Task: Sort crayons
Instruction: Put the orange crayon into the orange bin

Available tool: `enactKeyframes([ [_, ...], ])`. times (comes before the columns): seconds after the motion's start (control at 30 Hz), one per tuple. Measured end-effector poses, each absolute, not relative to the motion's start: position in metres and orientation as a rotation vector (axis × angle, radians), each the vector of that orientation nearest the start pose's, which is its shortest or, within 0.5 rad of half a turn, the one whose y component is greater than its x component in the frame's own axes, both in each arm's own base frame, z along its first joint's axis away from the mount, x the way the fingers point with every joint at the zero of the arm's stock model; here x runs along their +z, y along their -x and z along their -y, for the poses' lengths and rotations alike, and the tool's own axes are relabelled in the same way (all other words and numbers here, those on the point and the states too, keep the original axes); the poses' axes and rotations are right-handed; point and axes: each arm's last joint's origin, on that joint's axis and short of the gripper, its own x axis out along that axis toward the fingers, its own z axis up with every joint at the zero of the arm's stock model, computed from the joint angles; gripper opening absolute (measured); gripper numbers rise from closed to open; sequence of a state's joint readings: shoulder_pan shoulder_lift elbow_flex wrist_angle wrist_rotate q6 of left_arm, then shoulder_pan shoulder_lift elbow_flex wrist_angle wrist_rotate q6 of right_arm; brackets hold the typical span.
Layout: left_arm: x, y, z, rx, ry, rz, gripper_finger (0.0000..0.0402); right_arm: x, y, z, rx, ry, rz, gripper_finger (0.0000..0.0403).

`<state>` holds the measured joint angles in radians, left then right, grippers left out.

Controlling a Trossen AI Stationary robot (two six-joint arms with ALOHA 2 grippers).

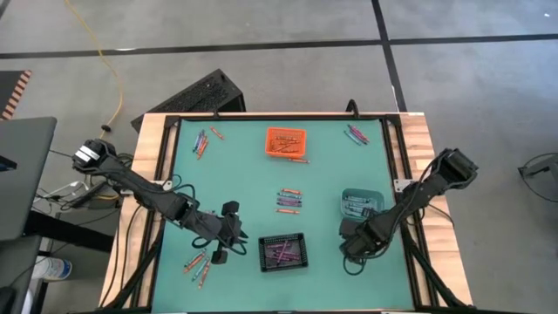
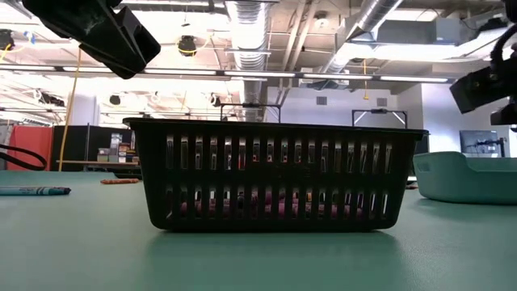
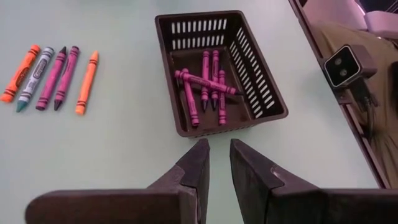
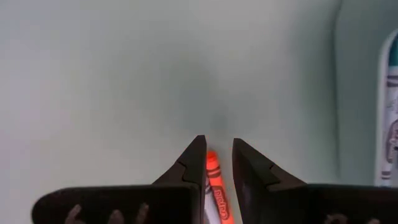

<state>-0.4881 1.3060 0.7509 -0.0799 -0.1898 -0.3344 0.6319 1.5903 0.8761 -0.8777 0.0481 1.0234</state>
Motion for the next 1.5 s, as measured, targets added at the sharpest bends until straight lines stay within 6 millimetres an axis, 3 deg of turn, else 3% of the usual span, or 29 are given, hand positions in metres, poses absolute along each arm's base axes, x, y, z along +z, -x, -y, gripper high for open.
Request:
enactKeyframes([
  [0.8,0.223,-0.239,0.121,-0.178,0.121,-0.646,0.0052,0.143,-0.193,-0.146,-0.302,-0.31,-1.547,0.0069],
  [1.2,0.223,-0.239,0.121,-0.178,0.121,-0.646,0.0052,0.142,-0.194,-0.144,-0.248,-0.256,-1.559,0.0006],
  [1.5,0.223,-0.239,0.121,-0.178,0.121,-0.645,0.0052,0.153,-0.204,-0.149,-0.183,-0.177,-1.514,0.0003],
])
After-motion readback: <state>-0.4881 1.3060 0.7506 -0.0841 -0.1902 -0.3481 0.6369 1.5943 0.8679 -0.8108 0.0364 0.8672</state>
